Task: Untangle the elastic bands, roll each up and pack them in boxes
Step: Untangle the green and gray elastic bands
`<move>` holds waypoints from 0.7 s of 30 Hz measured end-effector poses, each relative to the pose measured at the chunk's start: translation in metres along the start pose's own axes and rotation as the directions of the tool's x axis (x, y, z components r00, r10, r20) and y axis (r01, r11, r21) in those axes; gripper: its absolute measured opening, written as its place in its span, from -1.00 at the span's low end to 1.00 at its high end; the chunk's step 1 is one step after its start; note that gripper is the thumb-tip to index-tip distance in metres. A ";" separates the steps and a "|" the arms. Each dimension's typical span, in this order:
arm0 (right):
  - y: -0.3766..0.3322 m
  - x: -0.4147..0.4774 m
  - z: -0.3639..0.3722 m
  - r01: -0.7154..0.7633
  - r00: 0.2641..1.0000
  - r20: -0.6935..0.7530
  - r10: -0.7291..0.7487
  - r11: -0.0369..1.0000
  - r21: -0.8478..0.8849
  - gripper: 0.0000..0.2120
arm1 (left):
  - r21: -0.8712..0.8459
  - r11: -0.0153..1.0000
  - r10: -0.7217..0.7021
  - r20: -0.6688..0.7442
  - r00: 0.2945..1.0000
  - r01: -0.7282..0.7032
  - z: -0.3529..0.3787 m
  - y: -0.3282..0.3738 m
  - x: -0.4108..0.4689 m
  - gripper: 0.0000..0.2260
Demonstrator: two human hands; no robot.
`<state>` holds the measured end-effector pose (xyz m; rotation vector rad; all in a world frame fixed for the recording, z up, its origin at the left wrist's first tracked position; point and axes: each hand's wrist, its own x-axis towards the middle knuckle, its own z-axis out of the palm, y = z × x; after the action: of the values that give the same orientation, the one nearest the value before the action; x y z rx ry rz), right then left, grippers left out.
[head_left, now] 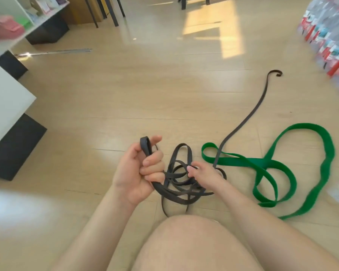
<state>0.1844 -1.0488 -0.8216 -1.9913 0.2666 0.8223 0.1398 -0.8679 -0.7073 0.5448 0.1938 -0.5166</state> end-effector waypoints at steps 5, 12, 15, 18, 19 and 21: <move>0.038 -0.031 -0.040 0.007 0.904 0.426 0.034 0.996 -0.093 -0.47 | -0.034 0.950 0.310 -0.046 0.950 -0.311 -0.008 0.056 -0.002 -0.79; 0.003 -0.040 -0.038 0.343 0.936 0.245 -0.251 0.802 -0.490 -0.92 | -0.052 0.831 0.515 -0.300 0.803 -0.553 -0.028 0.069 -0.003 -0.79; -0.049 -0.070 -0.026 0.540 0.831 0.279 -0.481 0.818 -0.199 -0.93 | 0.601 0.763 0.387 -0.132 0.912 -0.237 -0.033 0.043 0.000 -0.51; -0.090 -0.098 -0.032 0.629 0.755 0.243 -0.609 0.777 -0.011 -0.95 | 0.875 0.477 -0.068 -0.055 0.996 0.081 -0.025 0.002 0.003 -0.46; -0.092 -0.099 -0.037 0.600 0.783 0.171 -0.598 0.799 0.047 -0.96 | 0.883 0.460 -0.134 -0.033 0.990 0.091 -0.021 -0.008 0.003 -0.56; -0.078 -0.090 -0.050 0.449 0.884 0.010 -0.467 0.855 0.261 -0.94 | 0.881 0.470 -0.113 0.002 0.994 0.051 -0.016 -0.015 0.004 -0.77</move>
<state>0.1767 -1.0600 -0.6928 -1.6808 -0.1442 0.5195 0.1348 -0.8717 -0.7281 1.5691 -0.1438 -0.7197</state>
